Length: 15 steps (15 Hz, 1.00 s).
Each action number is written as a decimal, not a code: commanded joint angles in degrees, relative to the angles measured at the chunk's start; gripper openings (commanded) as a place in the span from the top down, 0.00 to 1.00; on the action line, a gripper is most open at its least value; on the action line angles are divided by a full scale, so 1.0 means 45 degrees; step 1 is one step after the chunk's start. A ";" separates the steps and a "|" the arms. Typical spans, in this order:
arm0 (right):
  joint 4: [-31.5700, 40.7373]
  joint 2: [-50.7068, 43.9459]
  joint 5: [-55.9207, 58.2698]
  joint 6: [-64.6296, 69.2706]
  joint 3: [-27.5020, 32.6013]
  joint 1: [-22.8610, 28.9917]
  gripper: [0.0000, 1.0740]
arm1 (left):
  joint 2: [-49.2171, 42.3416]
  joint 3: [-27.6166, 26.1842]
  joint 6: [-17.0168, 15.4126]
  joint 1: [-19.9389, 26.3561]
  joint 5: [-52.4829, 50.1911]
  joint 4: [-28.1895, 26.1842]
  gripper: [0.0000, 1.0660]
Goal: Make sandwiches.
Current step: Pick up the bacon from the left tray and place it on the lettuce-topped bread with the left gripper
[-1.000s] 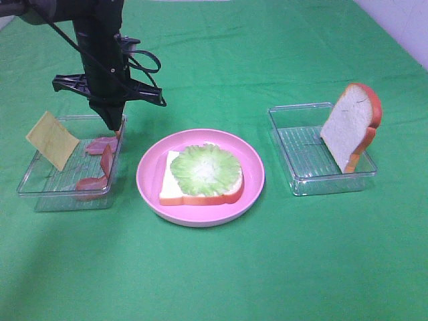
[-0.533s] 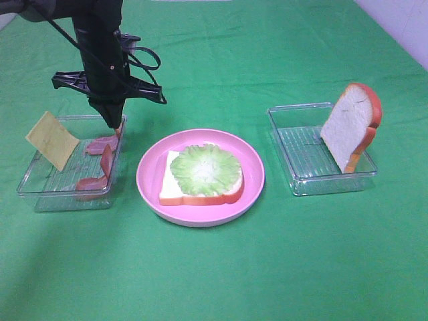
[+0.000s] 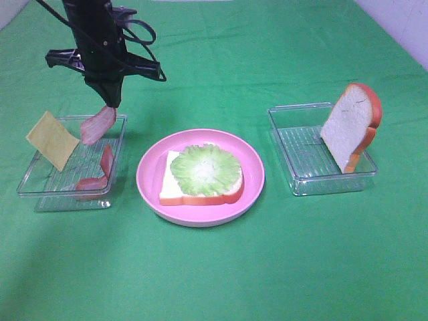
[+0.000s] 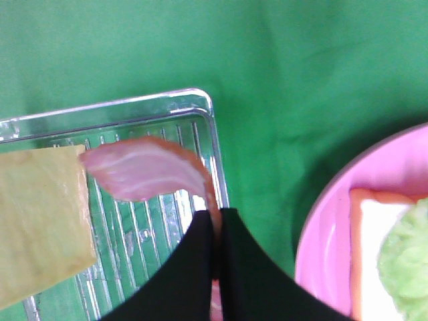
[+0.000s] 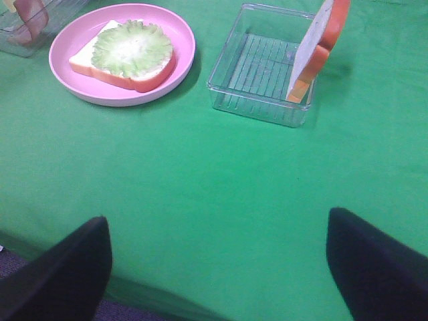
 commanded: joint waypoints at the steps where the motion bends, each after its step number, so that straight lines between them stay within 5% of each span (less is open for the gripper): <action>1: -0.0025 -0.0153 -0.0115 -0.0013 0.0000 0.0000 0.26 | -0.0369 -0.0051 0.0662 -0.0025 0.0025 -0.0968 1.00; 7: -0.0025 -0.0153 -0.0115 0.0000 0.0000 0.0000 0.26 | -0.1413 -0.0433 0.2165 -0.0038 -0.0560 -0.3794 1.00; 10: -0.0025 -0.0153 -0.0115 0.0000 0.0000 0.0000 0.26 | -0.1426 -0.0433 0.3069 -0.0064 -0.0815 -0.5857 1.00; 12: -0.0025 -0.0153 -0.0115 0.0013 0.0000 0.0000 0.26 | -0.1413 -0.0433 0.4278 -0.0064 -0.0955 -0.7907 1.00; 15: -0.0025 -0.0153 -0.0115 0.0013 0.0000 0.0000 0.26 | -0.1401 -0.0420 0.4826 -0.0064 -0.0700 -0.8900 1.00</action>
